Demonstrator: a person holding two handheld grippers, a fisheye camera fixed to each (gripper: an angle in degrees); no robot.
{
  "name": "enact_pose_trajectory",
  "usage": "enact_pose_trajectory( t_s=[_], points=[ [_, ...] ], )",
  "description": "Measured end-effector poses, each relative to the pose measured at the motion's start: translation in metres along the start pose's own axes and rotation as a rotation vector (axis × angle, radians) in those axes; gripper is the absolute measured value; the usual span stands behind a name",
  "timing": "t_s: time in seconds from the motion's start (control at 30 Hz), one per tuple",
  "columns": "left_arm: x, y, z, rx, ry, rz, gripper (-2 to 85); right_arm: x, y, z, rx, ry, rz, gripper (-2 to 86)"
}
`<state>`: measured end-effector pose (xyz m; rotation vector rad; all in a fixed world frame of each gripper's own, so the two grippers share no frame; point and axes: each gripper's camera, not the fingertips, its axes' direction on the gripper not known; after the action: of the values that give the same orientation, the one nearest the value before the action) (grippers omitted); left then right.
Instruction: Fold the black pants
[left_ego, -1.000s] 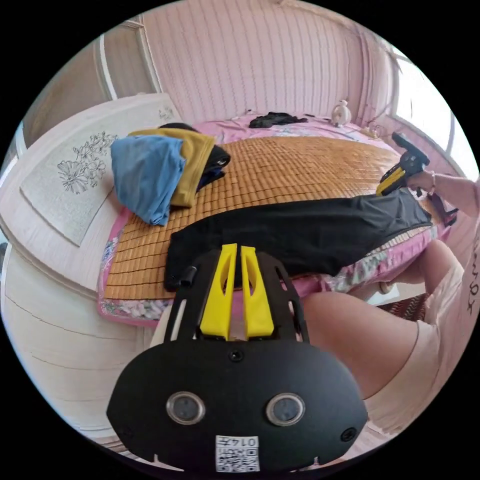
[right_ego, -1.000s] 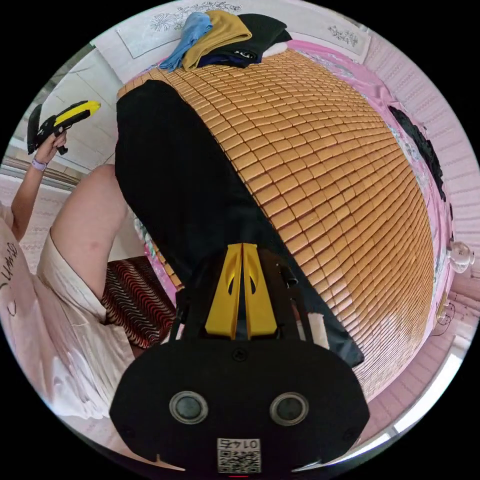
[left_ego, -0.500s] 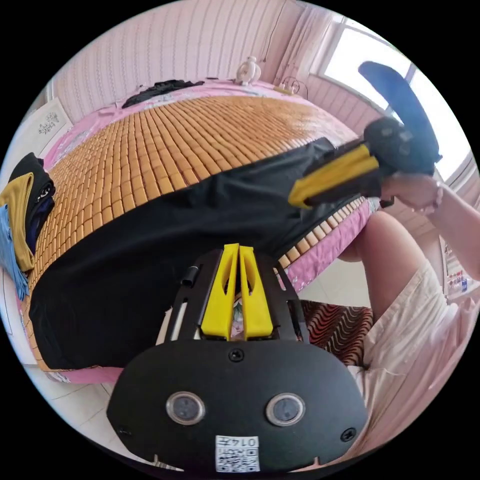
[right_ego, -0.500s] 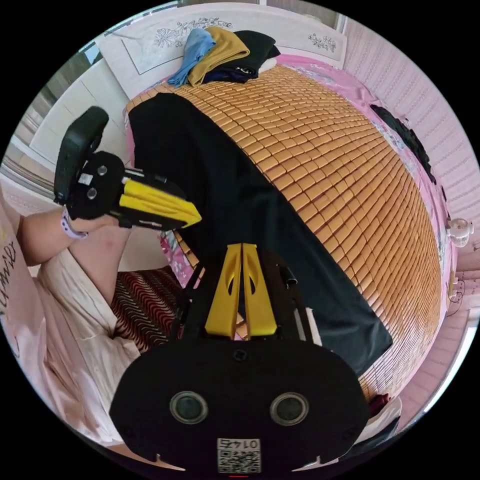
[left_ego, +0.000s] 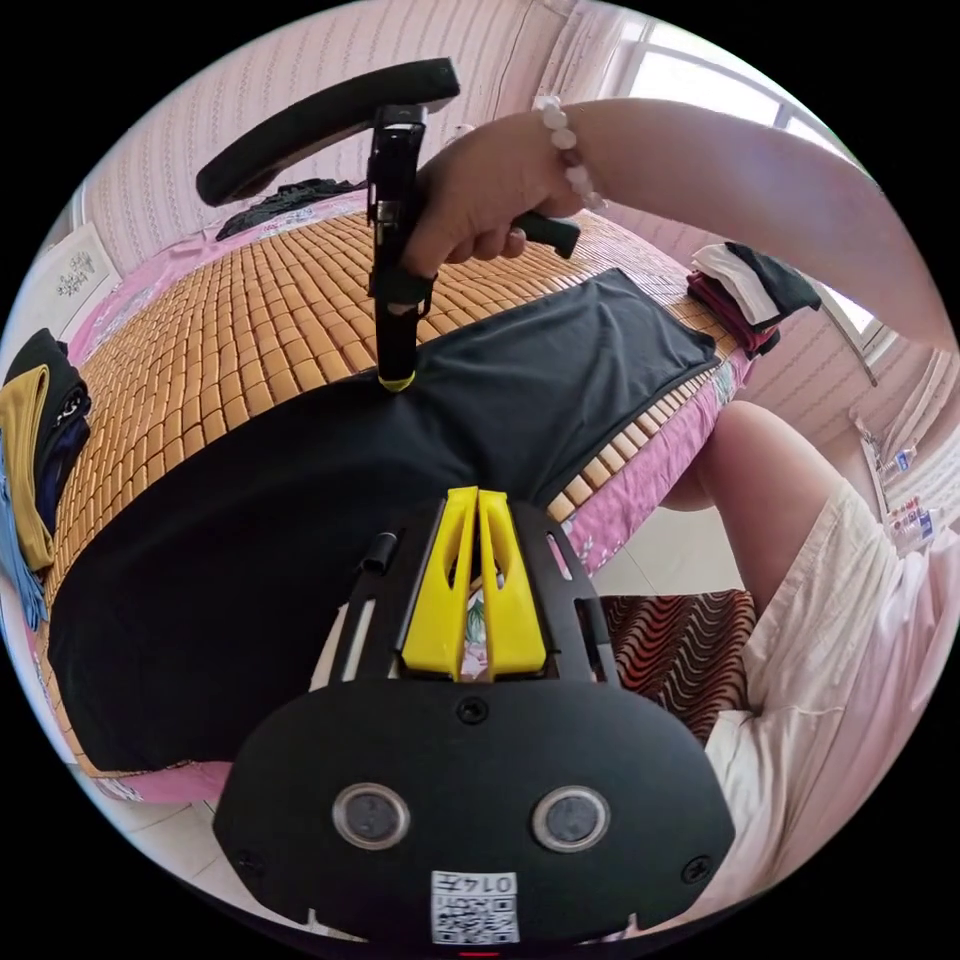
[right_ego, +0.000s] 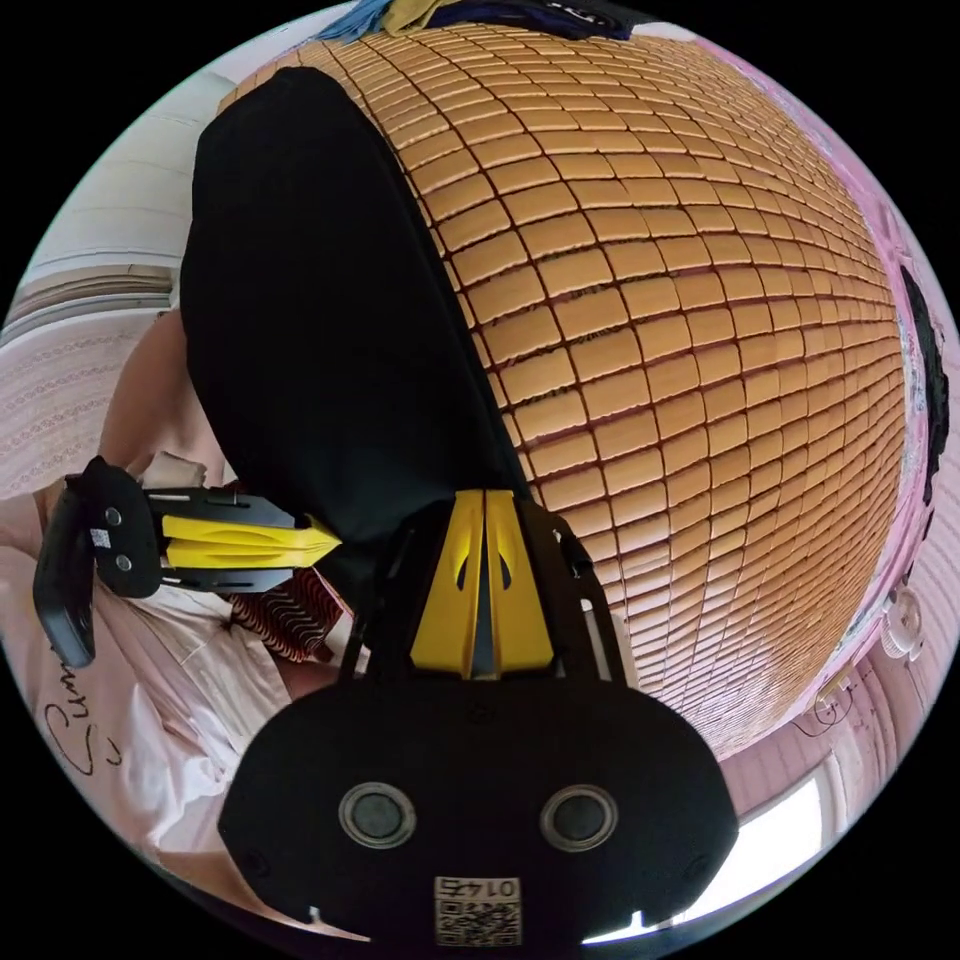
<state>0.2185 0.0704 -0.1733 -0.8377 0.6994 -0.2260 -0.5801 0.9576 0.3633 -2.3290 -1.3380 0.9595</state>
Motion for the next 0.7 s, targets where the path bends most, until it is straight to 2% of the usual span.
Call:
enact_pose_trajectory(
  t_s=[0.23,0.3,0.43,0.5,0.57,0.63,0.7],
  points=[
    [0.027,0.002,-0.002,0.035,-0.054,0.045,-1.0,0.001,0.03,-0.012,-0.092,0.094,-0.032,-0.5],
    [0.036,-0.003,0.015,-0.036,-0.038,0.063,-1.0,0.006,0.04,-0.014,-0.103,0.087,-0.027,-0.5],
    [0.038,-0.006,0.02,-0.044,-0.019,0.04,-1.0,0.021,0.079,-0.023,-0.059,0.044,0.008,-0.6],
    [0.039,-0.002,0.021,-0.009,-0.009,0.02,-1.0,0.029,0.108,-0.028,0.038,0.02,0.056,-0.7],
    [0.039,0.002,0.019,0.008,0.015,0.01,-1.0,0.033,0.173,-0.033,0.335,-0.016,0.165,-0.8],
    [0.036,0.002,0.011,0.014,0.026,-0.002,-1.0,0.035,0.239,-0.032,0.515,-0.09,0.254,-0.8],
    [0.03,-0.004,-0.009,0.023,0.008,-0.064,-1.0,0.038,0.311,-0.023,0.595,-0.106,0.383,-0.8]
  ],
)
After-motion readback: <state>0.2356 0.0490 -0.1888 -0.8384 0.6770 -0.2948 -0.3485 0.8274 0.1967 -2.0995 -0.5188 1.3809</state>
